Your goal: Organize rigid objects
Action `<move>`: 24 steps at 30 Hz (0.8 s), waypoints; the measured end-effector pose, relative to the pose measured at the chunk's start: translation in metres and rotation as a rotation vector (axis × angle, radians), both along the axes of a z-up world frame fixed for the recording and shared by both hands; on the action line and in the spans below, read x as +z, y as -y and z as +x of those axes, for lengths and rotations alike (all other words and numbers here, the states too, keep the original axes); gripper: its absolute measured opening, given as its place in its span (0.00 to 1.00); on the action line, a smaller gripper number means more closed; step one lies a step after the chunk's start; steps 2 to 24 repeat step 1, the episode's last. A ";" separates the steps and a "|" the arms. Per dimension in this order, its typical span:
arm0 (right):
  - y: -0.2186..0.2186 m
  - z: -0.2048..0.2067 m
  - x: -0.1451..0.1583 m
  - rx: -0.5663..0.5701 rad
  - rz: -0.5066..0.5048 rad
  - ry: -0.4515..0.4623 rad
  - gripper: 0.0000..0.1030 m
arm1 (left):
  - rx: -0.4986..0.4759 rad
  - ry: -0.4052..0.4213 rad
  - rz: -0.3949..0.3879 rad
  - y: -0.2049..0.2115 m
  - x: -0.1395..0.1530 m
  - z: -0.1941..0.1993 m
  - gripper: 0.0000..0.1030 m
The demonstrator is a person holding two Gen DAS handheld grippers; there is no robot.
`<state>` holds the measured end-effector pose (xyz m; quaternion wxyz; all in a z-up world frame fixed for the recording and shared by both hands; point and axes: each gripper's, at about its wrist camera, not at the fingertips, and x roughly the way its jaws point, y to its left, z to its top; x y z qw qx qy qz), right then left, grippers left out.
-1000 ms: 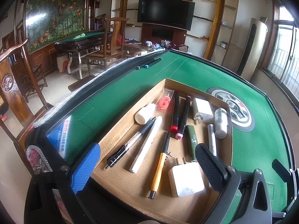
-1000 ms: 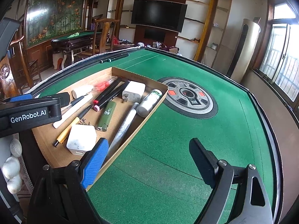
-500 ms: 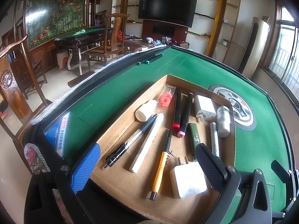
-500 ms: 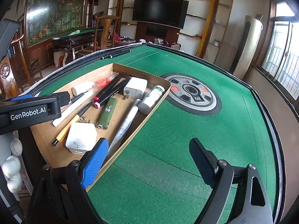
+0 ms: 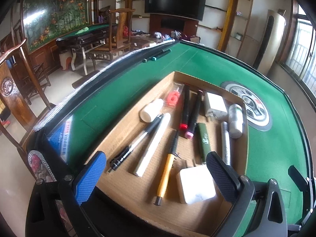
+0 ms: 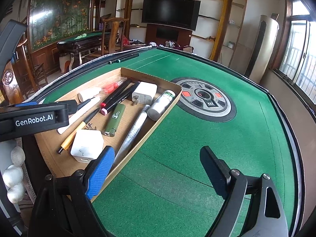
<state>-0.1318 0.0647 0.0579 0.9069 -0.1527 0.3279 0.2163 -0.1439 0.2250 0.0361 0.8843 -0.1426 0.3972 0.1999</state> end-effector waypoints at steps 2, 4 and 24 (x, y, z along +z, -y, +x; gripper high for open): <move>0.004 0.000 0.001 -0.008 0.006 0.001 0.85 | -0.007 -0.001 0.000 0.002 0.003 0.001 0.99; 0.004 0.000 0.001 -0.008 0.006 0.001 0.85 | -0.007 -0.001 0.000 0.002 0.003 0.001 0.99; 0.004 0.000 0.001 -0.008 0.006 0.001 0.85 | -0.007 -0.001 0.000 0.002 0.003 0.001 0.99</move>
